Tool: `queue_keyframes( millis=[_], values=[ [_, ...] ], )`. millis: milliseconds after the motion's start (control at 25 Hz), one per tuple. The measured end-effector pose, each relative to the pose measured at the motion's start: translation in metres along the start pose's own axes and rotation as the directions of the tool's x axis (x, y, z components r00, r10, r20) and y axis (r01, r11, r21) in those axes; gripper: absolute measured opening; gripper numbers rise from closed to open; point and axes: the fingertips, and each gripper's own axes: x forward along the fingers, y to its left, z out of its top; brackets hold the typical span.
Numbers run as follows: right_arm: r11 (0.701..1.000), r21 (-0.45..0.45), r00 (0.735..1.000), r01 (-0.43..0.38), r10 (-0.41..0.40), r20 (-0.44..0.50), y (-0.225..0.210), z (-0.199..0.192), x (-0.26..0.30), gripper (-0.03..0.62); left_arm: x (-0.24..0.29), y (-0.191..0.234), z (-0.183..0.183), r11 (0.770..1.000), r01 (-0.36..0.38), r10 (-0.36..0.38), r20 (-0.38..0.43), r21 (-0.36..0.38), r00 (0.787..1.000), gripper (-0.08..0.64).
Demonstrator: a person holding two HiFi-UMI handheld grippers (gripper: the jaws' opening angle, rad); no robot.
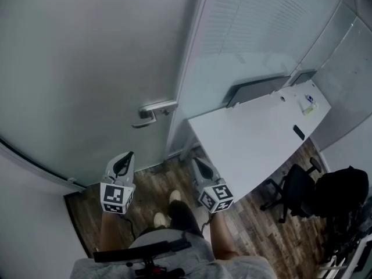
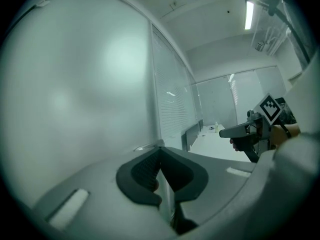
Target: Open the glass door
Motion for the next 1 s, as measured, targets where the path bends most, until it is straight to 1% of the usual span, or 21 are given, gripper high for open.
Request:
queue_keyframes(
  millis=[160, 320, 400, 520, 720, 920, 1000],
  values=[
    [1.0, 0.008, 1.0, 0.003, -0.003, 0.002, -0.016, 0.006, 0.006, 0.002, 0.017, 0.002, 0.003, 1.0, -0.007, 0.007, -0.006, 0.019, 1.0, 0.005],
    [1.0, 0.006, 1.0, -0.009, 0.009, -0.005, -0.03, 0.005, 0.025, 0.002, 0.04, 0.008, 0.001, 1.0, -0.015, 0.015, -0.008, -0.008, 1.0, 0.003],
    [1.0, 0.003, 1.0, -0.021, 0.021, -0.015, -0.035, 0.003, 0.035, 0.002, 0.052, 0.012, -0.005, 1.0, -0.021, 0.021, -0.022, -0.002, 1.0, 0.005],
    [0.999, 0.007, 0.999, -0.038, 0.038, -0.028, -0.042, 0.002, 0.048, 0.002, 0.069, 0.017, -0.014, 0.999, -0.017, 0.019, -0.054, 0.042, 0.998, 0.005],
    [0.999, 0.02, 0.997, -0.048, 0.049, -0.055, -0.055, -0.006, 0.07, 0.002, 0.094, 0.015, -0.022, 0.992, 0.056, -0.044, -0.099, 0.114, 0.994, 0.006],
    [0.998, 0.039, 0.995, -0.049, 0.052, -0.081, -0.062, -0.017, 0.083, 0.002, 0.11, 0.015, -0.03, 0.975, 0.102, -0.073, -0.149, 0.195, 0.986, 0.034],
    [0.998, 0.043, 0.995, -0.044, 0.048, -0.092, -0.064, -0.023, 0.086, 0.002, 0.115, 0.015, -0.035, 0.965, 0.134, -0.096, -0.172, 0.224, 0.98, 0.076]
  ],
)
